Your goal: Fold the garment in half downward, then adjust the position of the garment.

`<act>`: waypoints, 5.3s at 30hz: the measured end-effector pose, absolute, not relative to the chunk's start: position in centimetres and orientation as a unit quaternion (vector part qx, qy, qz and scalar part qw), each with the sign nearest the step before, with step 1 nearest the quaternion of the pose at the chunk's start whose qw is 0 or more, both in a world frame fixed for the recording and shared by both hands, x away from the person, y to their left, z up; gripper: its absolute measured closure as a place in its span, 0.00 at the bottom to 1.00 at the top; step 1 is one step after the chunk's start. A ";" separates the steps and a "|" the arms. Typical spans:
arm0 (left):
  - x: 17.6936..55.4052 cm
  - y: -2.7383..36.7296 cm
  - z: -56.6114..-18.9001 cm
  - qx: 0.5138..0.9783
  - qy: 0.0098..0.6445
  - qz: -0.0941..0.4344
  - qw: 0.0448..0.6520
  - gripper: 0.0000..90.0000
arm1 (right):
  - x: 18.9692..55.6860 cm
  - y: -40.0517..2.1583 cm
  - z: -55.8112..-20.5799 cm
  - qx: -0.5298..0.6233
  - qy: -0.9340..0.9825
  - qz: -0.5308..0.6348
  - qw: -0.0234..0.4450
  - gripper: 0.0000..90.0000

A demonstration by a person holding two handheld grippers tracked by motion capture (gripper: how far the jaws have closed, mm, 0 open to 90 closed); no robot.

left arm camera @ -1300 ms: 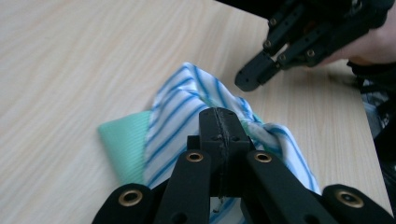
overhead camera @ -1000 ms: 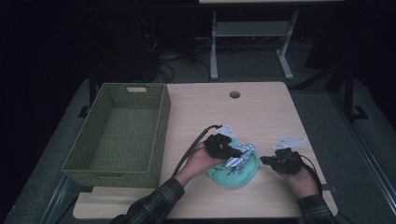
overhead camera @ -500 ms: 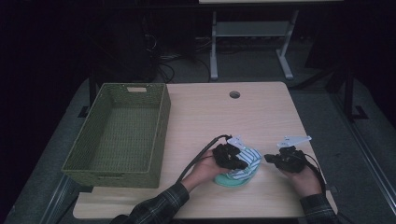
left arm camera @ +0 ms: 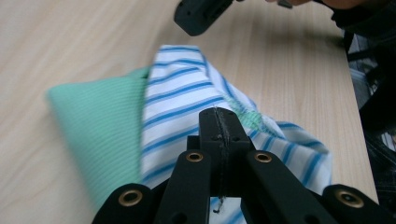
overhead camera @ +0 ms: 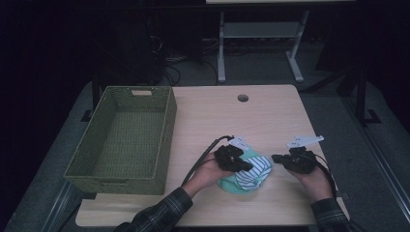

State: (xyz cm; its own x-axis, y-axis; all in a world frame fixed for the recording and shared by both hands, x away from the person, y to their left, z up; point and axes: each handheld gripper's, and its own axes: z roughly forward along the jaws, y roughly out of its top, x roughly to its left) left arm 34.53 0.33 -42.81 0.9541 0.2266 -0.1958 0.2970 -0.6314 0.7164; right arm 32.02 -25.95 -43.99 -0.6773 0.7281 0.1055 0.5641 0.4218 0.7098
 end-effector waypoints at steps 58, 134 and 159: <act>32.7 5.2 -43.4 0.921 0.185 -0.014 0.342 0.99 | 36.7 -17.7 -44.9 0.316 0.871 0.364 0.095 1.00; 32.6 9.2 -43.2 0.910 0.244 0.038 0.333 0.15 | 35.6 -25.1 -46.4 0.356 0.862 0.352 0.082 1.00; 31.0 9.8 -43.5 0.915 0.245 0.049 0.318 0.15 | 31.0 -23.3 -46.3 0.321 0.874 0.361 0.053 1.00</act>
State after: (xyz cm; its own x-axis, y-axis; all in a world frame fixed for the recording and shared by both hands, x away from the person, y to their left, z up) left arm 31.03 9.75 -43.51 0.8753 0.4790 -0.0657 0.4164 -0.6777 0.6061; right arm 30.98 -23.29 -46.27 -0.7883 0.5993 0.1394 0.5228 0.5329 0.6654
